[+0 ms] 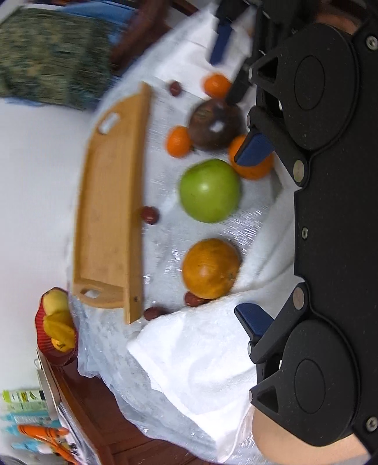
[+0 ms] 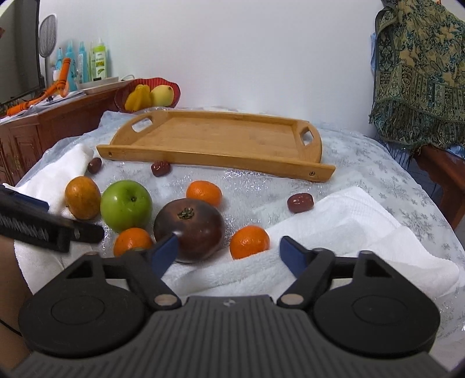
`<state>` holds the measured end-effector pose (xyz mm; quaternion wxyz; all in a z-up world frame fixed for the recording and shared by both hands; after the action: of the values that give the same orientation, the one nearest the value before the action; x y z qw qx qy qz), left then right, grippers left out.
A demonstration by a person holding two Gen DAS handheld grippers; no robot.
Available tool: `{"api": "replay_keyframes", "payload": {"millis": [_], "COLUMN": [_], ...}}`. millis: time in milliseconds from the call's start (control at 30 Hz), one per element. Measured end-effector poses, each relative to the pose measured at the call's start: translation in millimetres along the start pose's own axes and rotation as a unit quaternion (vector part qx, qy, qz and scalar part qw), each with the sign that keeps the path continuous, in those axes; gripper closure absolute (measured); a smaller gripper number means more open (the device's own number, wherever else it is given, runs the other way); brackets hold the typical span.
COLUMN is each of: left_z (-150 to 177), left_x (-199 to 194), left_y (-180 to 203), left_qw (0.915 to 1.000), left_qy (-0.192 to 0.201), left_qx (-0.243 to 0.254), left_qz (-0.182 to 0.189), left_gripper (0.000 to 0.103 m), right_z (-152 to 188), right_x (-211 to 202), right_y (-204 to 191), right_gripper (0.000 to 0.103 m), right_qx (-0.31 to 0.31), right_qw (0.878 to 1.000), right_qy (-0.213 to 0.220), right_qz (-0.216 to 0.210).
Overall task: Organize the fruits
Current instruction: 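Close the left gripper on the small mandarin beside the green apple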
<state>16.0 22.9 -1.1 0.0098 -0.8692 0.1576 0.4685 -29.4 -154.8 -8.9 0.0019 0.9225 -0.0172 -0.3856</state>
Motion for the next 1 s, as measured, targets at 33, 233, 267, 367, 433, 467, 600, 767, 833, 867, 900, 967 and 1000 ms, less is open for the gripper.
{"api": "replay_keyframes", "payload": {"millis": [33, 233, 267, 367, 433, 467, 600, 767, 833, 867, 900, 967, 1000], "left_z": [-1, -2, -1, 5, 11, 13, 17, 15, 15, 15, 16, 16, 16], "left_x": [-2, -16, -18, -22, -20, -17, -1, 13, 15, 17, 19, 22, 24], "left_y": [-2, 2, 6, 19, 30, 35, 46, 51, 54, 56, 56, 58, 59], "left_qw": [0.9999, 0.9997, 0.9997, 0.9985, 0.9973, 0.9969, 0.9967, 0.9959, 0.9954, 0.9952, 0.9953, 0.9947, 0.9946], "left_qy": [0.004, 0.022, 0.021, 0.013, 0.006, 0.004, -0.010, -0.017, -0.019, -0.021, -0.024, -0.028, -0.029], "left_qx": [-0.008, 0.002, 0.009, 0.032, 0.050, 0.057, 0.059, 0.052, 0.054, 0.053, 0.050, 0.046, 0.045], "left_qz": [0.007, 0.005, 0.011, 0.042, 0.053, 0.054, 0.056, 0.073, 0.077, 0.079, 0.080, 0.087, 0.089], "left_gripper": [0.014, 0.064, 0.065, 0.066, 0.071, 0.073, 0.075, 0.075, 0.074, 0.071, 0.069, 0.069, 0.068], "right_z": [-1, -4, -4, -4, -4, -4, -7, -10, -10, -9, -8, -7, -7], "right_x": [0, 0, 2, 6, 9, 9, 15, 22, 26, 28, 30, 33, 33], "right_y": [0, 5, 6, 13, 15, 15, 18, 22, 23, 23, 23, 23, 23], "right_gripper": [0.026, 0.055, 0.059, 0.065, 0.066, 0.066, 0.064, 0.061, 0.055, 0.053, 0.053, 0.053, 0.052], "right_qx": [-0.001, 0.009, 0.011, 0.021, 0.023, 0.022, 0.017, 0.010, 0.010, 0.013, 0.015, 0.017, 0.018], "right_qw": [1.000, 1.000, 1.000, 0.999, 0.999, 0.999, 0.999, 0.999, 0.998, 0.998, 0.998, 0.997, 0.997], "right_qy": [0.001, -0.002, -0.006, -0.018, -0.025, -0.027, -0.037, -0.051, -0.058, -0.063, -0.066, -0.070, -0.070], "right_qz": [0.000, 0.017, 0.020, 0.016, 0.012, 0.011, 0.010, 0.006, 0.000, -0.006, -0.007, -0.009, -0.009]}}
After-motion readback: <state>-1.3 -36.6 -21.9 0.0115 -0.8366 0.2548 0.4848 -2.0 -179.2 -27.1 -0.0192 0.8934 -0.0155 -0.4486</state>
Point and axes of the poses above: each gripper's, at about its wrist camera, not at the fingertips, and x roughly the way its jaws point, y to its right, z to its underside, the point moved 6 cm from there along x, roughly the way its jaws point, and after that the axes turned 11 degrees about -y, right-handed, at the moved point
